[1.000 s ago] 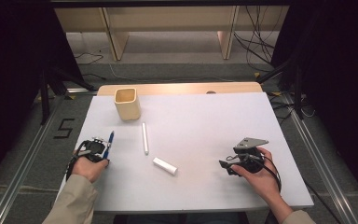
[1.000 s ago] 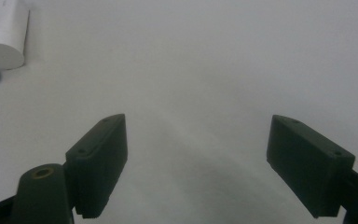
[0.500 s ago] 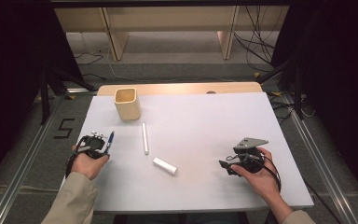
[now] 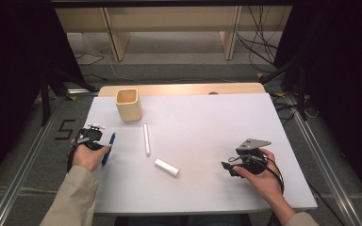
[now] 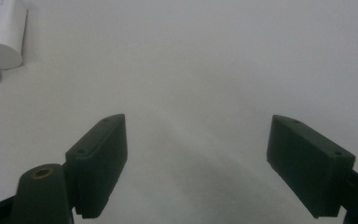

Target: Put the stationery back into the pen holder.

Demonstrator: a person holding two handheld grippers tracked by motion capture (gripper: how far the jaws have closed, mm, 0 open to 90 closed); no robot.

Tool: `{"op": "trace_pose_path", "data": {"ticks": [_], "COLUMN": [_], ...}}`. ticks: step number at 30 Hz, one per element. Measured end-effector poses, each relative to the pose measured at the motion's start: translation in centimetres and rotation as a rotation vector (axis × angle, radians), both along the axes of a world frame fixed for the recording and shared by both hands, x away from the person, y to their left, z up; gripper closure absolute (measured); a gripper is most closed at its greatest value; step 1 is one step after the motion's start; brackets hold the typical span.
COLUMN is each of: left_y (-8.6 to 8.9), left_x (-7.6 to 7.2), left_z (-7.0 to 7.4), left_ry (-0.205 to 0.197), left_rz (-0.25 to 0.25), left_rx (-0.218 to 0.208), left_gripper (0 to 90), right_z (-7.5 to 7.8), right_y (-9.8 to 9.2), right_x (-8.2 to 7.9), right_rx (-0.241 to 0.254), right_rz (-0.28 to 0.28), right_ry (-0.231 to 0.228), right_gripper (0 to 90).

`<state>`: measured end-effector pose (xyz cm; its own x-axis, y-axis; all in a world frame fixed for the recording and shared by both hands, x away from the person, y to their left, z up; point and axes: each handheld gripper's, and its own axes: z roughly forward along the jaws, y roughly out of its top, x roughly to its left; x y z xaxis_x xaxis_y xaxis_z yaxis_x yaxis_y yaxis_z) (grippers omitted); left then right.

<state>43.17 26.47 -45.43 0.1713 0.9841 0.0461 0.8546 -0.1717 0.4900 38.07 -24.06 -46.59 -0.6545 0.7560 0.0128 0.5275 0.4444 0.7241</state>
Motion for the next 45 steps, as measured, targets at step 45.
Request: {"op": "trace_pose_path", "data": {"ticks": [45], "left_y": [-0.4], "left_x": [2.4], "left_z": [-1.4], "left_ry": [0.114], "left_rz": [0.017], "left_rx": [-0.024], "left_gripper": [70.3], "right_z": [0.0], "right_y": [0.0], "right_x": [0.0], "right_rx": [0.001], "right_rz": [0.003], "right_ry": [-0.001], "right_gripper": [20.9]}}
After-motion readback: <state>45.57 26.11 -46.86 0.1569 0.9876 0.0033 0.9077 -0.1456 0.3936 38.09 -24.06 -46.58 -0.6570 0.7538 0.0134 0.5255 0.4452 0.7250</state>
